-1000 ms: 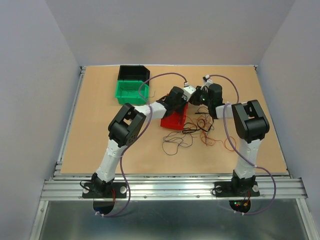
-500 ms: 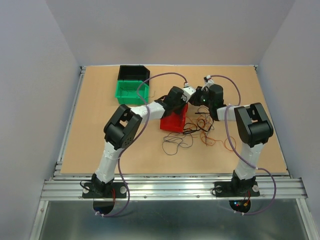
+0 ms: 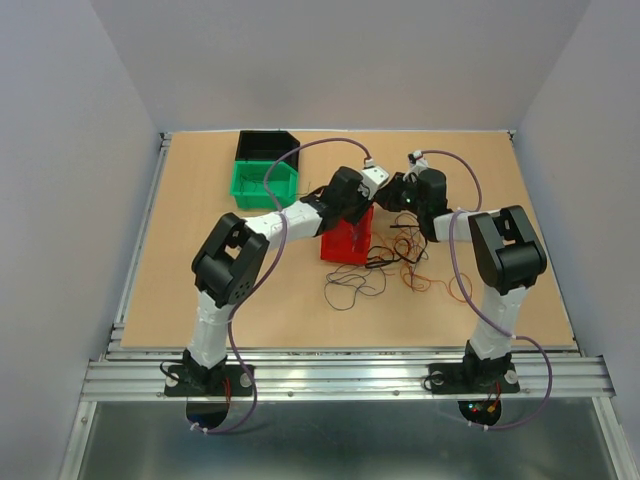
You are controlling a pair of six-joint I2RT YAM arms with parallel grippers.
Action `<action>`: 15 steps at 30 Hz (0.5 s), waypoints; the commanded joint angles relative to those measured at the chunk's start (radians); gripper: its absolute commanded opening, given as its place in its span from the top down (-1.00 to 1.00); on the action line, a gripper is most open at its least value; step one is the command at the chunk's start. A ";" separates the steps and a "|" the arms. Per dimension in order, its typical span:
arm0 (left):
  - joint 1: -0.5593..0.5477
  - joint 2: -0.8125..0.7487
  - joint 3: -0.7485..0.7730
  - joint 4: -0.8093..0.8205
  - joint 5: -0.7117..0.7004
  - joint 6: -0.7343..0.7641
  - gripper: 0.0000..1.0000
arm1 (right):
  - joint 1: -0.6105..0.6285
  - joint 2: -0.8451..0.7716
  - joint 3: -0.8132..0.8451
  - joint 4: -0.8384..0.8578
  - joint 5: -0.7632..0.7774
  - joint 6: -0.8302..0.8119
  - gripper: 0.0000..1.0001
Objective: Untangle the cables
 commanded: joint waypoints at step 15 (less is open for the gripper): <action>0.037 -0.537 -0.317 -0.099 0.179 0.192 -0.49 | 0.010 -0.318 -0.126 -0.271 0.130 -0.171 -0.14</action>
